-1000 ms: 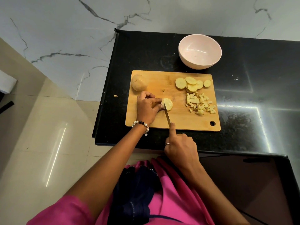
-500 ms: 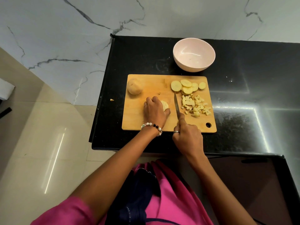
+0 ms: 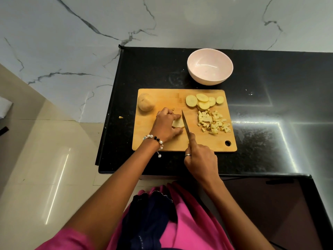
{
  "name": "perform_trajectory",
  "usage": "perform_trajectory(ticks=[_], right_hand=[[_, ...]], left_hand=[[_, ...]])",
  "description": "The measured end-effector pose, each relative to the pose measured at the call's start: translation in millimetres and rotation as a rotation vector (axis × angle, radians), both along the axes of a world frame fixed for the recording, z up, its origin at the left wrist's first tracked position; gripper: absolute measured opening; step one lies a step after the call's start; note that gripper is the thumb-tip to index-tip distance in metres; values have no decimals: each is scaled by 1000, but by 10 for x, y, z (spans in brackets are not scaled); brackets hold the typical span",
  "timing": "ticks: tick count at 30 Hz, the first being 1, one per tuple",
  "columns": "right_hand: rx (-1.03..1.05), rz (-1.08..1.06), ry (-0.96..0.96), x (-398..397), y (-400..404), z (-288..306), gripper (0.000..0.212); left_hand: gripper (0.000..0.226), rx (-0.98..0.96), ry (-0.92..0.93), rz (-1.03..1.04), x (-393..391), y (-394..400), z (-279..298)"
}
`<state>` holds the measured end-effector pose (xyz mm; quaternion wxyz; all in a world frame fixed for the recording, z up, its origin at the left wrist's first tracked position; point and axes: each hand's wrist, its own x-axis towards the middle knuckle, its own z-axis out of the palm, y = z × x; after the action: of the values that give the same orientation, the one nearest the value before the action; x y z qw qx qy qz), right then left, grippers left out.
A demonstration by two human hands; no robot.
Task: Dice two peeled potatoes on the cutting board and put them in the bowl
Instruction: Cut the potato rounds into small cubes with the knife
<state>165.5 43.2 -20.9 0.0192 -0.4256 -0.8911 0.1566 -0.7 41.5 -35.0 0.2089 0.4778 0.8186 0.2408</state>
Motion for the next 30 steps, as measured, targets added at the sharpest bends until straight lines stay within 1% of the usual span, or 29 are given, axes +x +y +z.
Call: perform_trajectory(ticks=[5, 11, 21, 25, 27, 29, 30], right_hand=[[28, 7, -80, -72, -59, 15, 58], [55, 14, -83, -65, -25, 39, 60], [99, 72, -162, -228, 60, -63, 65], [83, 86, -176, -78, -103, -58, 70], [93, 90, -234, 20, -199, -65, 75], [148, 46, -179, 59, -216, -150, 72], [130, 37, -173, 56, -201, -138, 70]], left_hand=[[51, 53, -38, 59, 22, -7, -30], [49, 76, -66, 93, 43, 4, -27], [48, 118, -82, 162, 78, 31, -56], [49, 126, -90, 189, 114, 24, -68], [49, 129, -93, 181, 97, 20, -78], [48, 136, -99, 164, 73, 6, -83], [48, 144, -105, 153, 60, -2, -83]])
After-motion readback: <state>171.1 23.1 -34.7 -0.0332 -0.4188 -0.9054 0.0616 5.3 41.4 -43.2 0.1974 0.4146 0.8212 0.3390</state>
